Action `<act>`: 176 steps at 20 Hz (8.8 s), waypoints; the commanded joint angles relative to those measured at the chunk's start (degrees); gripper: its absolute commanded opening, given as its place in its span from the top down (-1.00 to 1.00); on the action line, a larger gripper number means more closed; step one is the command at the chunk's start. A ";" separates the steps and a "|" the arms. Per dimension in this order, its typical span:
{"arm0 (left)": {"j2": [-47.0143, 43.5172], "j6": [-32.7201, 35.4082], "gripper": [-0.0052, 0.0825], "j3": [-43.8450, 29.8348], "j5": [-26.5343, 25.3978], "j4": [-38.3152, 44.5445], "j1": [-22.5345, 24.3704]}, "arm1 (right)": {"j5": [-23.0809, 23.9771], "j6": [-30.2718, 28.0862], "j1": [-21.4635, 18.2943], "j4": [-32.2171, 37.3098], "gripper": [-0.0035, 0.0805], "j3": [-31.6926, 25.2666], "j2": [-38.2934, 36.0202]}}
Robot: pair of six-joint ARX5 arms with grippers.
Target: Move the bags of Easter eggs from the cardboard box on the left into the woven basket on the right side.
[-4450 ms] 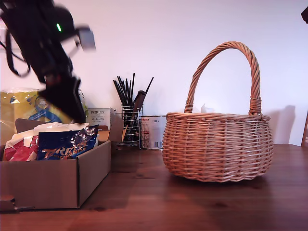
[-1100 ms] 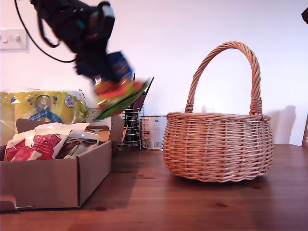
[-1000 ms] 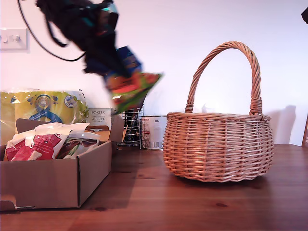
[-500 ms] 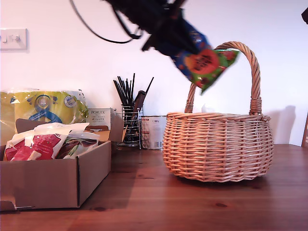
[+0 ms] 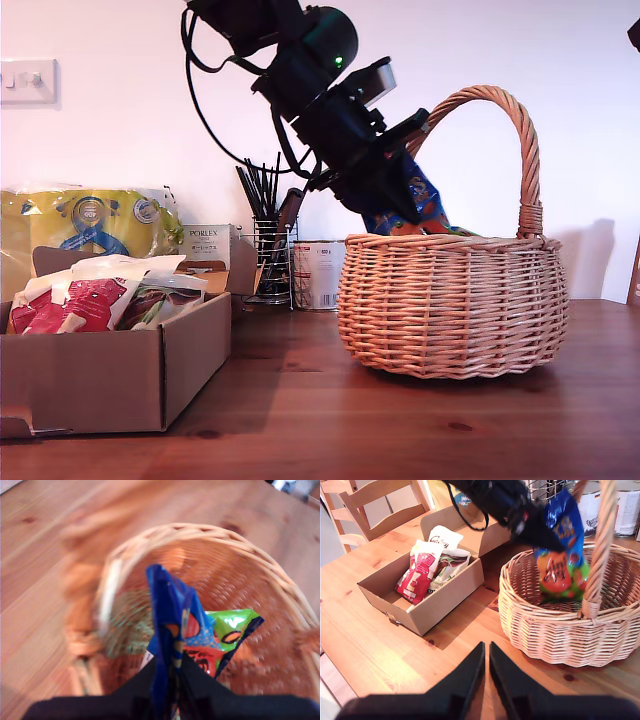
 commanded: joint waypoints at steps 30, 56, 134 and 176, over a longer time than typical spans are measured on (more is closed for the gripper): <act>-8.07 6.97 0.93 5.31 -7.98 -23.37 -0.02 | -0.26 -0.15 0.22 0.24 0.95 0.85 0.24; -46.14 50.21 -0.90 -50.34 -2.71 2.08 28.50 | -0.26 -0.15 0.22 0.17 0.95 0.85 0.24; -11.21 -21.75 0.67 -11.13 5.25 3.76 3.21 | -0.17 -0.11 0.20 0.52 0.95 0.85 0.24; -2.75 -28.89 -0.13 -11.02 -15.93 19.10 -6.51 | -0.42 -0.07 0.22 0.26 0.95 0.85 0.24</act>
